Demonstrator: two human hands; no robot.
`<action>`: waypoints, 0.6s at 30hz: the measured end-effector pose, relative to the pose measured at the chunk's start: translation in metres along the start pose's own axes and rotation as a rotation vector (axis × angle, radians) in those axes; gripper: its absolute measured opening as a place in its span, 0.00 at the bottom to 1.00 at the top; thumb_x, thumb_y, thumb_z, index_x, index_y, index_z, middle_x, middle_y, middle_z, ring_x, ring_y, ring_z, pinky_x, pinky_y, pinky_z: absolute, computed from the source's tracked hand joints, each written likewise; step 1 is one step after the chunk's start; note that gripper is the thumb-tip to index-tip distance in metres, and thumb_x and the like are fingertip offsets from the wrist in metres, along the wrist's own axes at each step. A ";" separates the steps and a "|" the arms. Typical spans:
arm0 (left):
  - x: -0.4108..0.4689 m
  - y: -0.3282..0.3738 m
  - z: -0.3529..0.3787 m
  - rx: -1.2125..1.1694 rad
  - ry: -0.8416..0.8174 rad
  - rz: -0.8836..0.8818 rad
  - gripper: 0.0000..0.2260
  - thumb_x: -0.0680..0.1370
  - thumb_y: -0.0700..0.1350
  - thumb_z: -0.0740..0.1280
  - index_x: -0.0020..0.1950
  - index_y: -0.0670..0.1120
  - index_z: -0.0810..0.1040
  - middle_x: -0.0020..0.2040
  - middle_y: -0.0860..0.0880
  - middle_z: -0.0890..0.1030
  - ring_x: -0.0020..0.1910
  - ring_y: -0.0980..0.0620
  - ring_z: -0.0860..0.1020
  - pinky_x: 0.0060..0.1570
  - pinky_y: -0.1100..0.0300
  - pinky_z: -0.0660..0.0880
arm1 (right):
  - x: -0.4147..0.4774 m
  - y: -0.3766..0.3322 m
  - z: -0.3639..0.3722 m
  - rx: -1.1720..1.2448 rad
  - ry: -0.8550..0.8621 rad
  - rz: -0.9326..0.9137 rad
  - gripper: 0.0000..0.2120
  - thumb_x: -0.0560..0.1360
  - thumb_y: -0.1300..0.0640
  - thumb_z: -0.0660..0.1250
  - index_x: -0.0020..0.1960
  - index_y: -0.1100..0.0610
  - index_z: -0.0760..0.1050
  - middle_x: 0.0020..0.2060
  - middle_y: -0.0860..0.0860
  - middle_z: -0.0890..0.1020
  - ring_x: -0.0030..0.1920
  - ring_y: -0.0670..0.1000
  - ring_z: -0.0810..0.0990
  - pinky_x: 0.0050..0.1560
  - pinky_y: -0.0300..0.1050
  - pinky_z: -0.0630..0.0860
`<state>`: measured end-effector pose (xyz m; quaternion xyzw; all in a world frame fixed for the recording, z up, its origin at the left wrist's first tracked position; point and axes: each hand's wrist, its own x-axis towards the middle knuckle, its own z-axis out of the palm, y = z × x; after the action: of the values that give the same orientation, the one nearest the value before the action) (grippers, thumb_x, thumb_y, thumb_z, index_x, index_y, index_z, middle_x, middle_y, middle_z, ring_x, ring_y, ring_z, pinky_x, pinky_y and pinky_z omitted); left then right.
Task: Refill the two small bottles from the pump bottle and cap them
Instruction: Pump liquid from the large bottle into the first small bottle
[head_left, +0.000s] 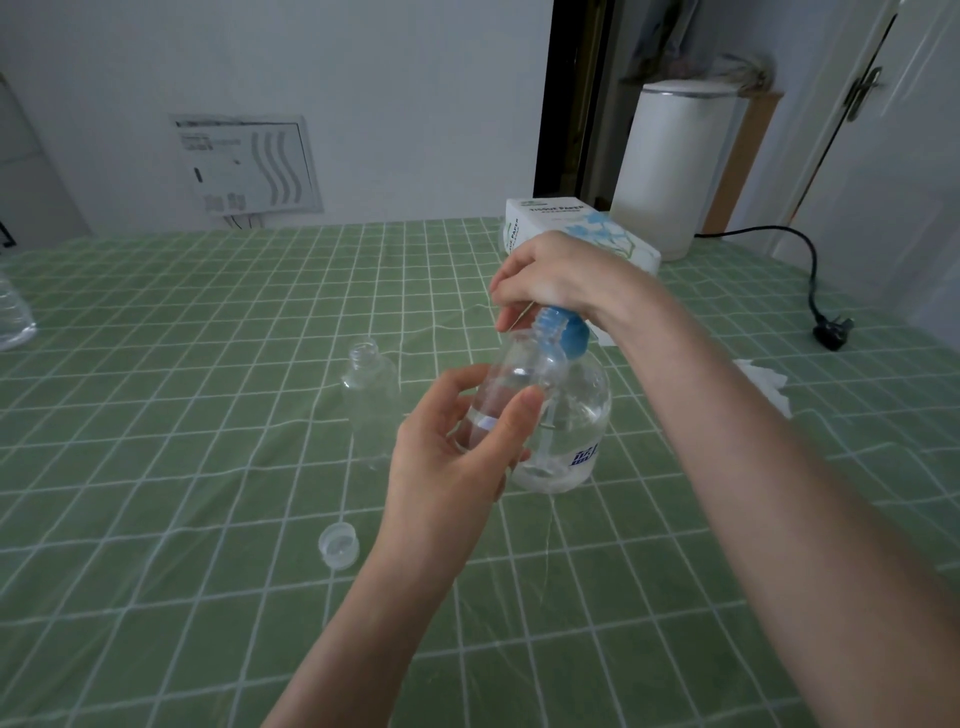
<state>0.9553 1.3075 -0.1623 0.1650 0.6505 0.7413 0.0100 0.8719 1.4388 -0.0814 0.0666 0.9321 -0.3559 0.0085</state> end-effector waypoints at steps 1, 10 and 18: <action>0.000 0.000 0.000 0.000 -0.002 0.000 0.13 0.63 0.59 0.68 0.43 0.55 0.79 0.35 0.55 0.82 0.31 0.58 0.80 0.25 0.70 0.70 | 0.000 -0.001 -0.001 0.001 0.004 -0.008 0.07 0.76 0.62 0.67 0.52 0.59 0.81 0.49 0.57 0.86 0.55 0.58 0.83 0.63 0.55 0.77; 0.000 0.002 0.000 -0.005 -0.007 0.011 0.13 0.63 0.60 0.68 0.44 0.56 0.79 0.37 0.55 0.83 0.32 0.58 0.80 0.26 0.69 0.71 | 0.001 -0.004 -0.006 0.026 0.027 -0.026 0.04 0.76 0.64 0.65 0.46 0.60 0.79 0.41 0.55 0.86 0.50 0.58 0.84 0.60 0.57 0.78; -0.001 0.000 0.001 -0.002 0.003 -0.005 0.14 0.63 0.59 0.68 0.44 0.54 0.79 0.36 0.54 0.82 0.31 0.58 0.79 0.25 0.69 0.70 | 0.000 -0.001 0.000 -0.004 -0.013 0.040 0.12 0.75 0.62 0.67 0.57 0.62 0.80 0.53 0.61 0.84 0.57 0.60 0.82 0.64 0.56 0.76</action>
<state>0.9562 1.3083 -0.1621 0.1621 0.6501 0.7423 0.0111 0.8718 1.4377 -0.0805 0.0830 0.9312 -0.3543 0.0220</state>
